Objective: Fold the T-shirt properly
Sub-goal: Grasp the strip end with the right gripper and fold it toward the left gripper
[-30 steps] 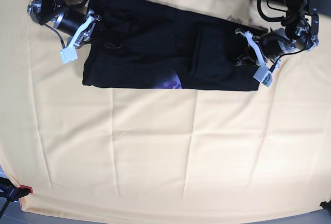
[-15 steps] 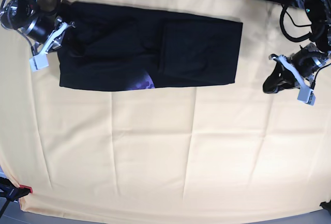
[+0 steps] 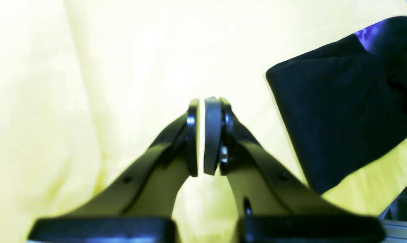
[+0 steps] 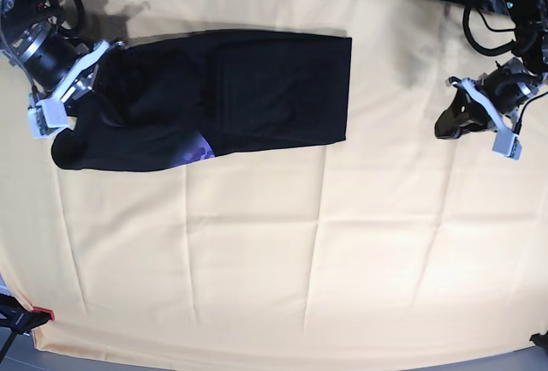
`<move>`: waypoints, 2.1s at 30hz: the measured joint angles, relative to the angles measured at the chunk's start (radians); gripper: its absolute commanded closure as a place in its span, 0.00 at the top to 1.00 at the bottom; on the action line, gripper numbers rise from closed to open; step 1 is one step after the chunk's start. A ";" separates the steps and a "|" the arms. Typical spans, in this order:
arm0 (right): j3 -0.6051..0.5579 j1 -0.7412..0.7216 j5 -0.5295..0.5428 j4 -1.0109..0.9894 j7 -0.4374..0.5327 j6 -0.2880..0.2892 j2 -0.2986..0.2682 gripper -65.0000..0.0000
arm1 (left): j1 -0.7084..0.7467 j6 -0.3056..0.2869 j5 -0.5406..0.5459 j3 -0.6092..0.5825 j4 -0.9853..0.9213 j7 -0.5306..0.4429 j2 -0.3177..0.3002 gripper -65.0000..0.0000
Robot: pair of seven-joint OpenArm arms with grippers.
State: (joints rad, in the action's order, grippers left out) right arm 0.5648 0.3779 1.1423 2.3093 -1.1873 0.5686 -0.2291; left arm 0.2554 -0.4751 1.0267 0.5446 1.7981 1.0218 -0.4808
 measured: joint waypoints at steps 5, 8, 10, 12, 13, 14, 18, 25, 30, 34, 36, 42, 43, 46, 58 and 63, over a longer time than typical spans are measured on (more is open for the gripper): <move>-0.169 -0.003 0.009 0.016 -0.002 0.058 0.112 0.00 | 0.002 0.000 0.007 0.000 0.000 0.000 0.000 0.07; -0.298 -0.003 -0.113 0.016 0.035 0.060 0.161 0.00 | 0.002 0.000 0.013 0.000 0.000 0.000 0.000 0.07; -0.378 -0.003 -0.213 0.014 0.087 0.052 0.191 0.00 | 0.002 0.000 0.013 0.000 0.000 0.000 -0.001 0.07; -0.447 -0.003 -0.296 0.014 0.129 0.029 0.211 0.00 | 0.002 0.000 0.013 0.000 0.000 0.000 0.000 0.07; -0.479 -0.003 -0.331 0.014 0.134 0.018 0.219 0.00 | 0.002 0.000 0.013 0.000 0.000 0.000 0.000 0.07; -0.507 -0.004 -0.369 0.014 0.134 0.014 0.227 0.00 | 0.002 0.000 0.013 0.000 0.000 0.000 0.000 0.07; -0.600 -0.003 -0.474 0.014 0.137 -0.030 0.260 0.00 | 0.002 0.000 0.013 0.000 0.000 0.000 0.000 0.07; -0.705 -0.005 -0.559 -0.056 0.251 -0.042 0.263 0.00 | 0.002 0.000 0.013 0.000 0.000 0.000 0.000 0.07; -0.778 -0.057 -0.582 -0.202 0.280 -0.045 0.262 0.00 | 0.002 0.000 0.014 0.000 0.000 0.000 0.000 0.07; -0.842 -0.113 -0.585 -0.273 0.279 -0.046 0.262 0.00 | 0.002 0.000 0.017 0.000 0.000 0.000 0.000 0.07; -0.871 -0.130 -0.584 -0.276 0.279 -0.045 0.262 0.00 | 0.002 0.000 0.017 0.000 0.000 0.000 0.000 0.07; -0.909 -0.170 -0.497 -0.277 0.245 0.012 0.262 0.72 | 0.002 0.000 0.017 0.000 0.000 0.000 0.000 0.07; -0.909 -0.181 -0.466 -0.277 0.238 0.064 0.262 0.72 | 0.002 0.000 0.017 0.000 0.000 0.000 0.000 0.07; -0.910 -0.224 -0.415 -0.277 0.224 0.129 0.262 0.72 | 0.002 0.000 0.018 0.000 0.000 0.000 0.000 0.07; -0.910 -0.282 -0.489 -0.190 0.153 0.125 0.262 0.57 | 0.002 0.000 0.018 0.000 0.000 0.000 0.000 0.06; -0.910 -0.281 -0.696 -0.188 0.145 0.052 0.258 0.00 | 0.002 -0.012 0.040 0.000 0.000 0.000 -0.001 0.00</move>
State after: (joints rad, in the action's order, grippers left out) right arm -0.3450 0.0971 0.4461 2.1208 -1.0420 0.6209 0.0292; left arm 0.2577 -0.4870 1.0664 0.5446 1.7977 1.0222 -0.4816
